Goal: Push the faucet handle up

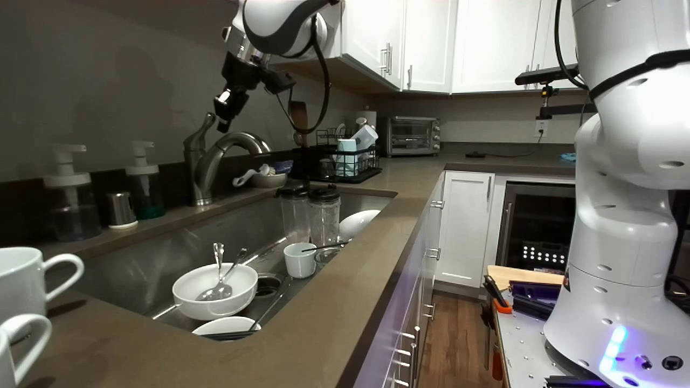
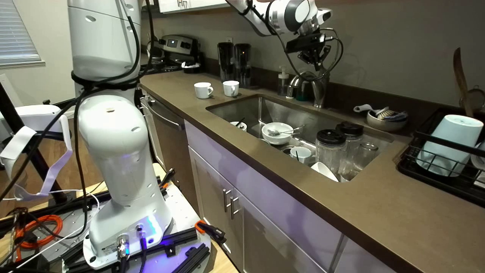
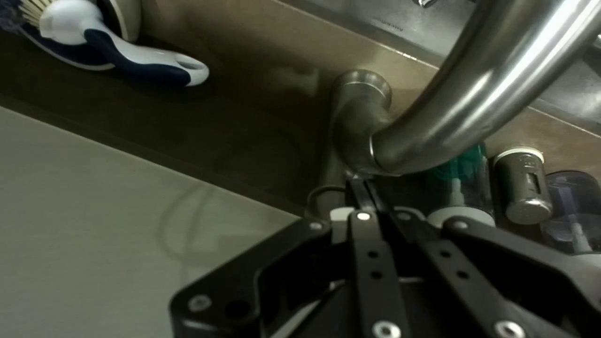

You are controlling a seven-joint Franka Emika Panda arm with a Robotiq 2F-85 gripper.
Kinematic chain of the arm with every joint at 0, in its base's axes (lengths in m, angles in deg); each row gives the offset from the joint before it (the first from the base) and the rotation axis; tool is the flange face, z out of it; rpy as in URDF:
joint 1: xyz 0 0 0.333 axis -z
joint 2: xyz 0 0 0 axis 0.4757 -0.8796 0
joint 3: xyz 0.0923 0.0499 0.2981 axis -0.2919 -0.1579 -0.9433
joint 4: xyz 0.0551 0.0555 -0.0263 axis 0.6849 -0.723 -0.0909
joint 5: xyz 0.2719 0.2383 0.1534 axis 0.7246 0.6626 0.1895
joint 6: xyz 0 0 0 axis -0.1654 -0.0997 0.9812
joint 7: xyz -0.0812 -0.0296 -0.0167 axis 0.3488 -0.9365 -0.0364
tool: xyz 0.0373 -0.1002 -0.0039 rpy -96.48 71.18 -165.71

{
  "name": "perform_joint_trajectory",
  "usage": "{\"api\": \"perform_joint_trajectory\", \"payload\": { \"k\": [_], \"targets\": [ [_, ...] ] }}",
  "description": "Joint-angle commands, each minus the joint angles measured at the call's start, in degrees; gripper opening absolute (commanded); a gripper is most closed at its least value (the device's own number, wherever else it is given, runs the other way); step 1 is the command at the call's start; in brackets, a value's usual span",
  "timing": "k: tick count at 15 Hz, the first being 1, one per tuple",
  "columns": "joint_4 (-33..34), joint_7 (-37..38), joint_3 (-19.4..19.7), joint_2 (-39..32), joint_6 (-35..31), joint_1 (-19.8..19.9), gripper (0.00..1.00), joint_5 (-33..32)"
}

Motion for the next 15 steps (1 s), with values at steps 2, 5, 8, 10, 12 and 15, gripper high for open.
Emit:
{"api": "perform_joint_trajectory", "payload": {
  "k": [2,5,8,10,12,15],
  "targets": [
    [-5.3,4.9,1.5,3.1,-6.7,-1.5,0.05,-4.4],
    [-7.0,7.8,2.7,3.7,-10.7,-2.3,0.05,-8.3],
    [-7.9,11.0,4.0,3.8,-13.3,-3.2,0.05,-12.4],
    [-8.1,12.2,4.4,3.8,-14.3,-3.3,0.05,-14.1],
    [-8.0,12.5,4.7,3.6,-15.1,-3.3,0.05,-14.6],
    [-7.5,9.5,3.5,3.3,-15.2,-2.2,0.05,-11.6]
  ]
}}
